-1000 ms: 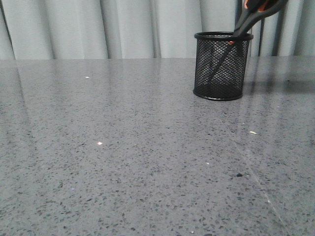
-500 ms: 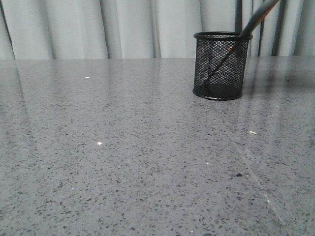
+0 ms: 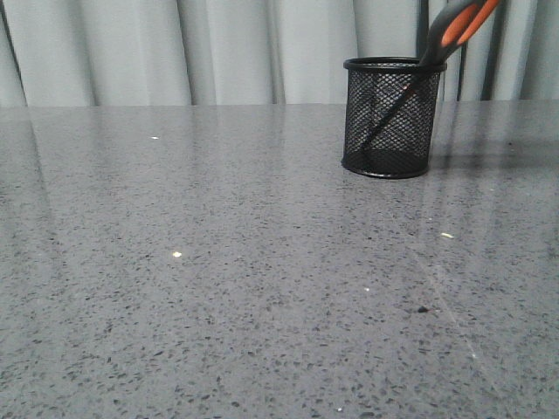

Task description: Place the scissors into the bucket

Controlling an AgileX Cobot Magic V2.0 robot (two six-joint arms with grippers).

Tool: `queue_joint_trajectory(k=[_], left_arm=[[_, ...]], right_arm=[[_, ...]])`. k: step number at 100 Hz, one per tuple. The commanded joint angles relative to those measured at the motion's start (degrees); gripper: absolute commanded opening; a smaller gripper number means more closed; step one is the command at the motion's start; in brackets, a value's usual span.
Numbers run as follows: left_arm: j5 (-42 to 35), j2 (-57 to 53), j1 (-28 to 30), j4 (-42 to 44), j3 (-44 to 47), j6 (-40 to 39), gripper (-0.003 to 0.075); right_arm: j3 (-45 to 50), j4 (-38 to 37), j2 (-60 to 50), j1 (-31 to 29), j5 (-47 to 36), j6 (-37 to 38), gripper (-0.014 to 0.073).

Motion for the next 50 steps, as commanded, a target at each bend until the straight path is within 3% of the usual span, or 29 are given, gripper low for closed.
queue_joint_trajectory(k=[1, 28, 50], left_arm=[[-7.93, -2.96, 2.79, 0.58, 6.26, -2.72, -0.002], [-13.34, -8.76, 9.22, -3.09, 17.53, -2.72, -0.002], [-13.22, -8.76, 9.5, -4.66, 17.87, -2.72, -0.002]], right_arm=[[7.66, 0.16, -8.46, 2.59, -5.32, -4.34, -0.0045], [45.81, -0.2, -36.0, 11.36, -40.8, -8.75, -0.0045], [60.42, -0.2, -53.13, 11.82, -47.81, -8.75, -0.0045]])
